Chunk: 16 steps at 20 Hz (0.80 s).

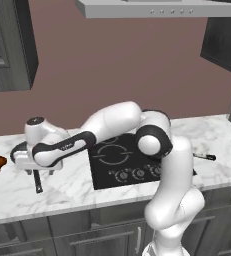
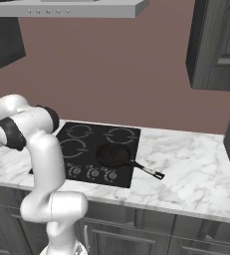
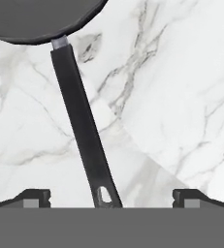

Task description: Place both pans onto different burners. Then place the bell pepper and the chicken drumstick on different pans.

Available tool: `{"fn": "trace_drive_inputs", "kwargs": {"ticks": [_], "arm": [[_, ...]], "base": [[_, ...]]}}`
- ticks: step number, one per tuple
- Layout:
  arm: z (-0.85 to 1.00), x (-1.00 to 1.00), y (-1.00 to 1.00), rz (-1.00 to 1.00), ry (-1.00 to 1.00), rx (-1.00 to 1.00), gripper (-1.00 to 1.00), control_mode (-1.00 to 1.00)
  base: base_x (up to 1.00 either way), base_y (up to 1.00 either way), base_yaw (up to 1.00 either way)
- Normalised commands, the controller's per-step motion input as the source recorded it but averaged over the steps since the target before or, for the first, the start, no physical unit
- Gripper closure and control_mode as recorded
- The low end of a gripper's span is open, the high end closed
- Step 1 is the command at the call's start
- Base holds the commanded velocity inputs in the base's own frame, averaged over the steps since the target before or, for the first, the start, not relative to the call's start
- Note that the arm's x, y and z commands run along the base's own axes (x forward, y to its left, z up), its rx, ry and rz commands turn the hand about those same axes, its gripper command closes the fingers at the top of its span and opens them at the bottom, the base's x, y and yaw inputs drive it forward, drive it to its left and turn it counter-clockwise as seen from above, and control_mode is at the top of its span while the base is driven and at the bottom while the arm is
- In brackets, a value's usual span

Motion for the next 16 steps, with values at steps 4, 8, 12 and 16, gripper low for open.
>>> {"fn": "trace_drive_inputs", "kwargs": {"ticks": [4,8,12,16], "arm": [[-0.09,0.07,0.07,0.00,0.00,0.00,-1.00,-1.00],[-0.10,0.02,0.00,0.00,0.00,0.00,-1.00,-1.00],[-0.14,0.00,0.00,0.00,0.00,0.00,-1.00,-1.00],[-0.19,0.02,0.00,0.00,0.00,0.00,-1.00,-1.00]], "base": [[0.00,0.00,0.00],[0.00,0.00,0.00],[0.00,0.00,0.00],[0.00,0.00,0.00]]}}
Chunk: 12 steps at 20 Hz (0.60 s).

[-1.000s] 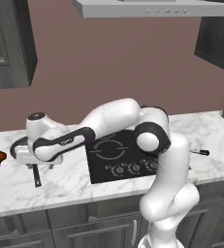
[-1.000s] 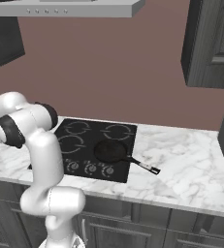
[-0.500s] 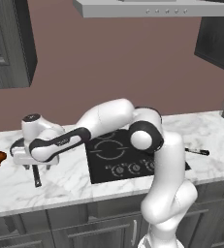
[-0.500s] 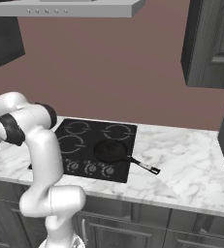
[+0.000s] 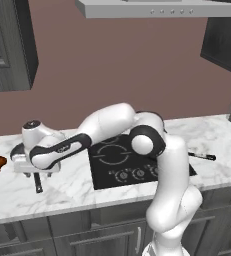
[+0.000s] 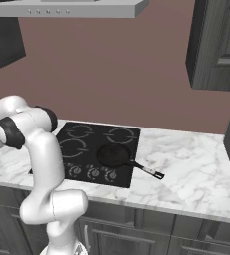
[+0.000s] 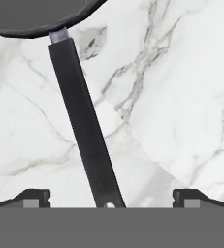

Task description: Place both pans onto different burners. Then place the bell pepper and the chicken drumstick on different pans.

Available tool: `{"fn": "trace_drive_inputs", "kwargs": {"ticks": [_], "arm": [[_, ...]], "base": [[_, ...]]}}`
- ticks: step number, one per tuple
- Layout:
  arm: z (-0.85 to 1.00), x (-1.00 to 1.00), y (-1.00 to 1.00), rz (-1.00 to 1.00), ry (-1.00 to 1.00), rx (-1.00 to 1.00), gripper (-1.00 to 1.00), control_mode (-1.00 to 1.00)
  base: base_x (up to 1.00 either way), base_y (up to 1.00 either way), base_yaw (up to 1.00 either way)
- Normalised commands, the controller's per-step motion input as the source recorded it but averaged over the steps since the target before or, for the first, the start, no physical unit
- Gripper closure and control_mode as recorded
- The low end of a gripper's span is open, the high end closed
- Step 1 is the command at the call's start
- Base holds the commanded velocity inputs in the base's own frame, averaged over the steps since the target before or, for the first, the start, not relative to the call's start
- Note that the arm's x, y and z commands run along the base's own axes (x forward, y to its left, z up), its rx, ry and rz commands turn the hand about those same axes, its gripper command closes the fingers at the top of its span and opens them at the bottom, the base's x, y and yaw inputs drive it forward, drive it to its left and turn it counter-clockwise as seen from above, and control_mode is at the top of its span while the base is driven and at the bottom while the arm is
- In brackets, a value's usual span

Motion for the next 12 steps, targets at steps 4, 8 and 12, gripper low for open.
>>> {"fn": "trace_drive_inputs", "kwargs": {"ticks": [4,8,12], "arm": [[-0.24,0.01,0.00,0.00,0.00,0.00,-1.00,-1.00],[-0.23,0.03,0.01,0.00,0.00,0.00,-1.00,-1.00],[-0.21,0.09,0.06,0.00,0.00,-0.02,-1.00,-1.00]], "base": [[0.00,0.00,0.00],[0.00,0.00,0.00],[0.00,0.00,0.00]]}}
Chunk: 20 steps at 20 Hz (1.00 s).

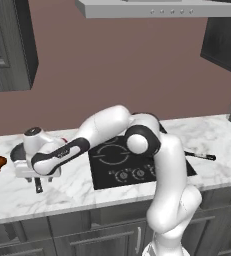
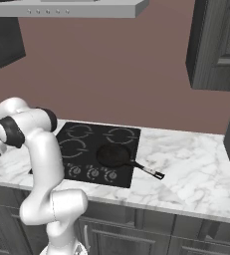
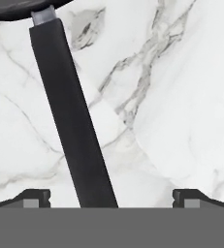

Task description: Place both pans onto different burners. Then place the bell pepper and the chicken drumstick on different pans.

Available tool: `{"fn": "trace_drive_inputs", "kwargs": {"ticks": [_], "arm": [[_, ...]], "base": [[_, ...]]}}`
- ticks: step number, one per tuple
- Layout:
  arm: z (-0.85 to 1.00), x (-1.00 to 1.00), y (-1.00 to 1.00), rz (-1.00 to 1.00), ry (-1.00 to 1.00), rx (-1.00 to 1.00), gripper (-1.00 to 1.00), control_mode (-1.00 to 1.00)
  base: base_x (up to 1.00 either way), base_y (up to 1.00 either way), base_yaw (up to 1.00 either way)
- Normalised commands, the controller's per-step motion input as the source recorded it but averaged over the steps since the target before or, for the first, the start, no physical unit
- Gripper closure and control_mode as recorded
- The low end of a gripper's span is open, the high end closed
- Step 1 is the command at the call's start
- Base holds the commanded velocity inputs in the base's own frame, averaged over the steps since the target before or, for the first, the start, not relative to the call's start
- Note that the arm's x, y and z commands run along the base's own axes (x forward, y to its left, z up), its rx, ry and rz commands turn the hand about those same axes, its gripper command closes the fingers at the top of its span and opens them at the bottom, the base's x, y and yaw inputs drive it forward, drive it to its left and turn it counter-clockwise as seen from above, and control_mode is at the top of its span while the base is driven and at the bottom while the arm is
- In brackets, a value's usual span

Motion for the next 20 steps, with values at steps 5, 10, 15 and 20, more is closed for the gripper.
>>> {"fn": "trace_drive_inputs", "kwargs": {"ticks": [5,10,15,20], "arm": [[-0.09,0.06,0.05,0.00,0.00,-0.01,-1.00,-1.00],[-0.06,0.04,0.08,0.00,0.00,-0.01,-1.00,-1.00],[-0.11,0.01,0.09,0.00,0.00,-0.02,-1.00,-1.00],[-0.17,0.00,0.08,0.00,0.00,-0.03,-1.00,-1.00]], "base": [[0.00,0.00,0.00],[0.00,0.00,0.00],[0.00,0.00,0.00],[0.00,0.00,0.00]]}}
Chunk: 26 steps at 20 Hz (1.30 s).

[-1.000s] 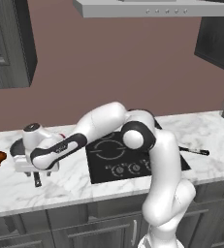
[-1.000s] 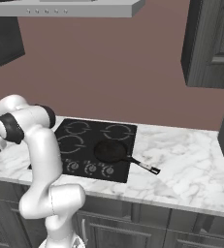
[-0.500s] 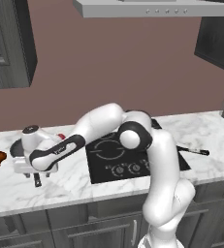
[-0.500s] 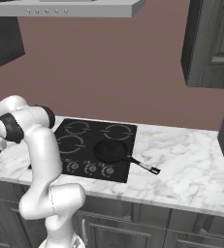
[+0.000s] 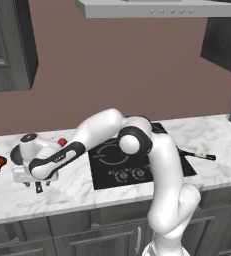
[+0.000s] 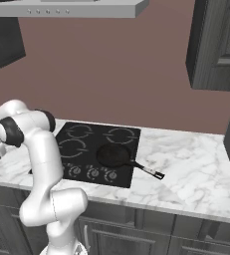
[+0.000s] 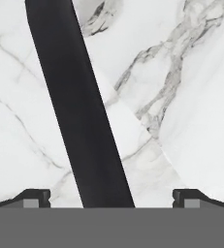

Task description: Place both pans onto different burners. Then place the bell pepper and the chicken drumstick on different pans.

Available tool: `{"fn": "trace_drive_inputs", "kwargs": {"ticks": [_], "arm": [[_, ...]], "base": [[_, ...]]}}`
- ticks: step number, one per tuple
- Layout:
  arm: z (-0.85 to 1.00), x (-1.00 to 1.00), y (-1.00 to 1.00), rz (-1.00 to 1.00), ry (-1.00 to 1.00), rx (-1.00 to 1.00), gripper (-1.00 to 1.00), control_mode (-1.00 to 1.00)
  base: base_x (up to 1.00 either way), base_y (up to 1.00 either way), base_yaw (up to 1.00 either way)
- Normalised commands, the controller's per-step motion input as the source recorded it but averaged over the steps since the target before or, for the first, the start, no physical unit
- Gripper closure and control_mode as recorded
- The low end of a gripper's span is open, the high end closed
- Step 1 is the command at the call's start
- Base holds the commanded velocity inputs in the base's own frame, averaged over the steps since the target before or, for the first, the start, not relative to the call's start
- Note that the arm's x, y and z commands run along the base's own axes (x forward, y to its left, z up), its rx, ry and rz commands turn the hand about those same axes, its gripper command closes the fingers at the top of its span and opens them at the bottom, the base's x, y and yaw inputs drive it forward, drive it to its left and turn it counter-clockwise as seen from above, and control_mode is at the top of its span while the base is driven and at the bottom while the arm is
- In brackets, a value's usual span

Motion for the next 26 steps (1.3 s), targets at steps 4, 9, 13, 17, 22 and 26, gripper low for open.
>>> {"fn": "trace_drive_inputs", "kwargs": {"ticks": [4,9,13,17,22,26], "arm": [[-0.05,0.00,0.06,0.00,0.00,-0.01,1.00,-1.00],[0.00,0.00,0.01,0.00,0.00,0.00,1.00,-1.00],[0.00,0.00,-0.01,0.01,0.01,0.00,1.00,-1.00],[0.34,0.00,0.00,0.05,0.05,0.00,1.00,-1.00],[0.55,0.00,0.00,0.02,0.00,0.00,1.00,-1.00],[0.40,0.00,-0.09,0.04,0.00,0.00,1.00,-1.00]], "base": [[0.00,0.00,0.00],[0.00,0.00,0.00],[0.00,0.00,0.00],[0.00,0.00,0.00],[0.00,0.00,0.00],[0.00,0.00,0.00]]}}
